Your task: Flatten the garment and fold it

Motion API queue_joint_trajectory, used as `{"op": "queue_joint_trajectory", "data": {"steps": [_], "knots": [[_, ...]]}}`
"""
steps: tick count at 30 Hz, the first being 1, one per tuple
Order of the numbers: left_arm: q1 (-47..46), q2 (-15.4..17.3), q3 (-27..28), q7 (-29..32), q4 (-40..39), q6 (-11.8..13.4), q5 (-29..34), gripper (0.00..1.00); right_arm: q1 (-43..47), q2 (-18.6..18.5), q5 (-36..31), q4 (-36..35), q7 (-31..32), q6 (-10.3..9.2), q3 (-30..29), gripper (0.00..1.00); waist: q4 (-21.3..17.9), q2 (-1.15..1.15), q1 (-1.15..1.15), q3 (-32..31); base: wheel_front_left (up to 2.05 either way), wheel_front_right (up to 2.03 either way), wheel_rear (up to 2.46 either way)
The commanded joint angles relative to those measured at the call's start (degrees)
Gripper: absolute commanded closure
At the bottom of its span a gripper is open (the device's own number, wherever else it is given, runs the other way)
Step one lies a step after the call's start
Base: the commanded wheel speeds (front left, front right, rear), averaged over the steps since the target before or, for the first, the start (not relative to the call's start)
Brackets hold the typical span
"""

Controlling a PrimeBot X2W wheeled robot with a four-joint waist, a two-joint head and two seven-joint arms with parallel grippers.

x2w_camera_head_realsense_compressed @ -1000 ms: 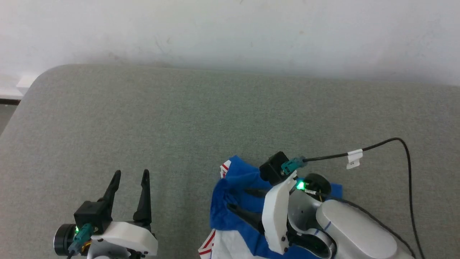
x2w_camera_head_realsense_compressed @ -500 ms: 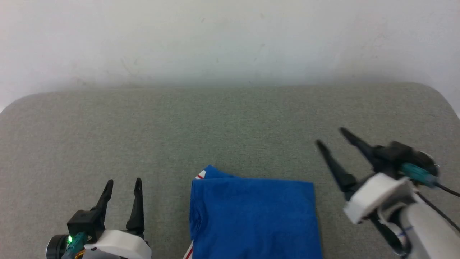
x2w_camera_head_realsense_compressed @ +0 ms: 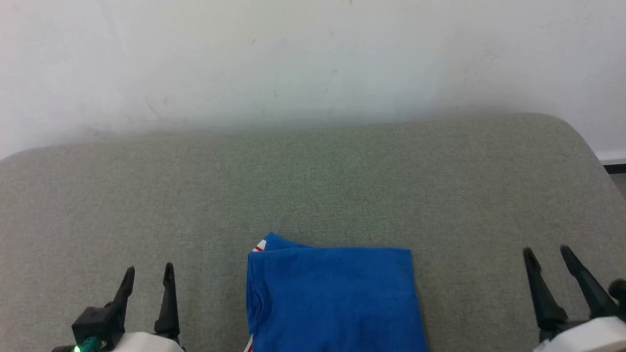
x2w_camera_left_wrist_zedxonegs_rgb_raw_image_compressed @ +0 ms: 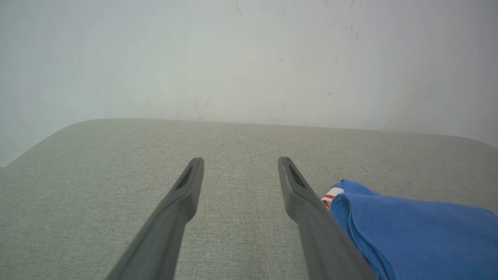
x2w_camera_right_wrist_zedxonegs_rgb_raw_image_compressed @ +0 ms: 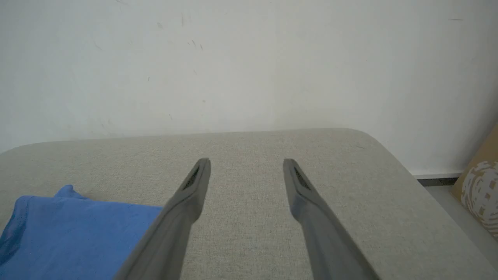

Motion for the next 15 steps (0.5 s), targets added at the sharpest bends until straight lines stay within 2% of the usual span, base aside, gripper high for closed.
{"op": "queue_joint_trajectory", "data": {"steps": [1, 5, 9, 12, 15], "knots": [[0.69, 0.38, 0.3, -0.2, -0.3, 0.46, -0.3, 0.0, 0.82, 0.66, 0.73, -0.25, 0.69, -0.04, -1.14, 0.0, -0.05, 0.0, 0.01, -0.03, 0.0, 0.0, 0.0], [1.32, 0.61, 0.83, -0.21, -0.54, 0.72, -0.76, 0.0, 1.64, 2.81, 6.01, 2.21, 3.3, -0.04, -8.43, 0.0, 0.15, 0.0, 0.01, -0.13, 0.0, 0.0, 0.0], [1.65, 0.54, 1.11, -0.22, -0.72, 0.88, -0.99, 0.0, 0.4, 2.99, 15.2, 8.49, 9.78, -0.04, -14.18, 0.0, 0.88, 0.0, 0.01, -0.2, 0.0, 0.0, 0.0], [1.65, 0.38, 1.12, -0.22, -0.8, 0.96, -0.96, 0.0, -0.84, 3.41, 24.06, 13.75, 18.37, -0.04, -15.57, 0.0, 1.97, 0.0, 0.01, -0.13, 0.0, 0.0, 0.0], [1.32, 0.15, 0.95, -0.23, -0.77, 0.85, -0.89, 0.0, -1.32, 3.48, 30.14, 19.04, 27.72, -0.04, -15.22, 0.0, 3.41, 0.0, 0.01, -0.01, 0.0, 0.0, 0.0]]}}
